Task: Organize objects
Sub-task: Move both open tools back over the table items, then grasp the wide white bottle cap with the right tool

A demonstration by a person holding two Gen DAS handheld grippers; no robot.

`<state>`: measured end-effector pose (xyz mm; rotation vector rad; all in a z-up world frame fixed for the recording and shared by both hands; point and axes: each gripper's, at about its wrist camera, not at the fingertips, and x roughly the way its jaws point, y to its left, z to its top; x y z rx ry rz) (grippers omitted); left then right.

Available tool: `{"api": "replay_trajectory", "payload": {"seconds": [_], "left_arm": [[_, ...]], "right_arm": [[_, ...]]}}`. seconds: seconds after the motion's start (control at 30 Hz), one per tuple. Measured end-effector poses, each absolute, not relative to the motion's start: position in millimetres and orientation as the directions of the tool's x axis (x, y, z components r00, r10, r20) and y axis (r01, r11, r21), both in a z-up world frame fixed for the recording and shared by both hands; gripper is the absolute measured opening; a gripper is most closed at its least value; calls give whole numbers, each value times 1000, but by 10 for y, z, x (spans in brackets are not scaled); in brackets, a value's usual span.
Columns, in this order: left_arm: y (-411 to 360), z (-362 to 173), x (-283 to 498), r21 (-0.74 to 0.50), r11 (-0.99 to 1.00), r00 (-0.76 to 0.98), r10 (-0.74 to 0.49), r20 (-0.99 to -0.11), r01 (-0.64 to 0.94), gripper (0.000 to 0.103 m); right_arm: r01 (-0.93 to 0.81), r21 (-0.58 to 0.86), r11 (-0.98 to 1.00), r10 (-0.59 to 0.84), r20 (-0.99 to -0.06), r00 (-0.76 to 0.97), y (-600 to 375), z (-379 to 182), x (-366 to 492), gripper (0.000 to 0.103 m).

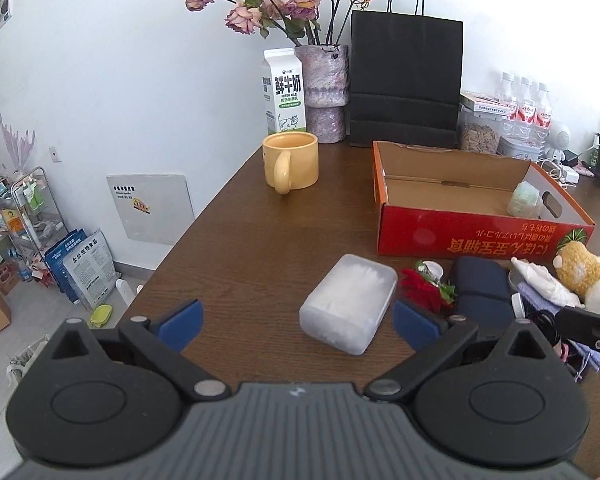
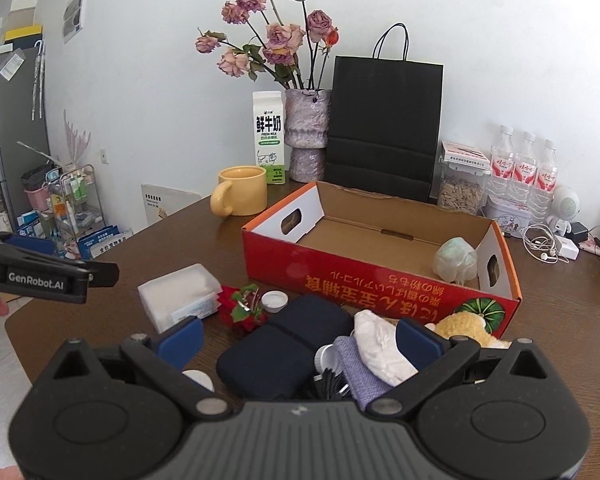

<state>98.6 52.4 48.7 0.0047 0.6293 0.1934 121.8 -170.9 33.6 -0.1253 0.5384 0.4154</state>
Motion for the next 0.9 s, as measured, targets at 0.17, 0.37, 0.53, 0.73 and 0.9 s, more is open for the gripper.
{"api": "replay_trajectory", "payload": {"seconds": [0.17,0.37,0.53,0.73,0.9], "left_arm": [[622,394,815,72,980,780,193,-595,-187,103],[737,244,670,73,978,760,200,-619,-197,103],[813,84,553,78,976,736,204,-646,-202,103],[920,-40,372,85,973,717,216,-663,-215,103],[986,-72,249,80,972,714,218,-666,-222,103]], "right_arm": [[-451,11,892,384,-544,746,-1543,220,1114,103],[-506,21,862,425,-575,699,-1275,29,1006,103],[-546,26,838,451,-597,664,-1079,-99,937,103],[-590,29,807,477,-622,621,-871,-240,839,103],[-620,25,784,493,-631,598,-739,-307,748,103]]}}
